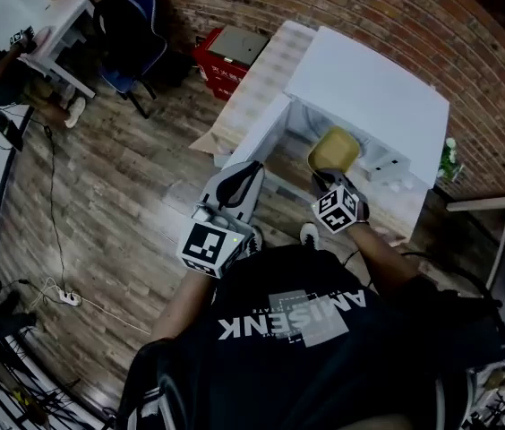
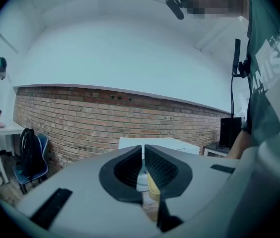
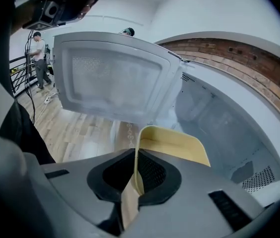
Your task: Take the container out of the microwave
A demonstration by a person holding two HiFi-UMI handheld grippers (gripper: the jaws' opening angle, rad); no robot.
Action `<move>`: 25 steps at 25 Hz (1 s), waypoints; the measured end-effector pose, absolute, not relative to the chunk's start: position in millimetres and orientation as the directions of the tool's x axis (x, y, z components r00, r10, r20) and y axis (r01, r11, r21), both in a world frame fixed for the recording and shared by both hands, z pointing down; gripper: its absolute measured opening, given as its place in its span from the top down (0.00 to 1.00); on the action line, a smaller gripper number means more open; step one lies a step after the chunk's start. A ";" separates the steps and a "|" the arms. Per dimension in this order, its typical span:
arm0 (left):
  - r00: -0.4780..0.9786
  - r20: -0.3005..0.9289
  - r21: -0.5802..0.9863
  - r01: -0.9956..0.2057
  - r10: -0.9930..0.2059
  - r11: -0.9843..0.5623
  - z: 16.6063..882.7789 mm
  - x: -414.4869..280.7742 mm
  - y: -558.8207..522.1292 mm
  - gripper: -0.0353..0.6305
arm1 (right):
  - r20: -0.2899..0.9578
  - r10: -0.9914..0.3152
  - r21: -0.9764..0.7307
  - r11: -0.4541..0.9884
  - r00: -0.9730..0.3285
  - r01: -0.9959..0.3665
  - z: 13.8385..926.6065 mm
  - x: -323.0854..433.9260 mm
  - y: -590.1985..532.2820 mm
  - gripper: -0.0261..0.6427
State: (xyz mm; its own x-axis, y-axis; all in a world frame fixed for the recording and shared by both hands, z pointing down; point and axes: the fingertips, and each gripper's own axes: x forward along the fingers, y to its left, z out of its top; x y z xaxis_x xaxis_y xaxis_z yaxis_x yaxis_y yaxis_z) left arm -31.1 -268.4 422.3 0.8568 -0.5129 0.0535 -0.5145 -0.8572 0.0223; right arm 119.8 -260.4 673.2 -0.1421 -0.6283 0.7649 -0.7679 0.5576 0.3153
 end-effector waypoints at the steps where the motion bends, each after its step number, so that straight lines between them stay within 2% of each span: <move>1: 0.864 0.051 0.023 -0.503 -0.502 -0.864 422.6 -30.2 -268.8 0.91 | 0.763 -0.632 0.316 0.549 -0.137 -0.773 672.5 119.3 -258.3 0.88; 9: 0.905 0.035 0.035 -0.424 -0.423 -0.905 424.9 -28.1 -272.1 0.93 | 0.751 -0.648 0.300 0.508 -0.129 -0.807 656.5 102.7 -242.3 0.88; 16: 0.869 0.031 0.075 -0.494 -0.493 -0.866 426.5 -39.3 -298.3 0.93 | 0.725 -0.672 0.258 0.465 -0.149 -0.847 628.5 84.2 -232.8 0.88; 25: 0.887 -0.026 0.092 -0.458 -0.462 -0.884 413.9 -31.2 -312.5 0.93 | 0.699 -0.697 0.221 0.424 -0.160 -0.878 584.4 71.6 -210.7 0.88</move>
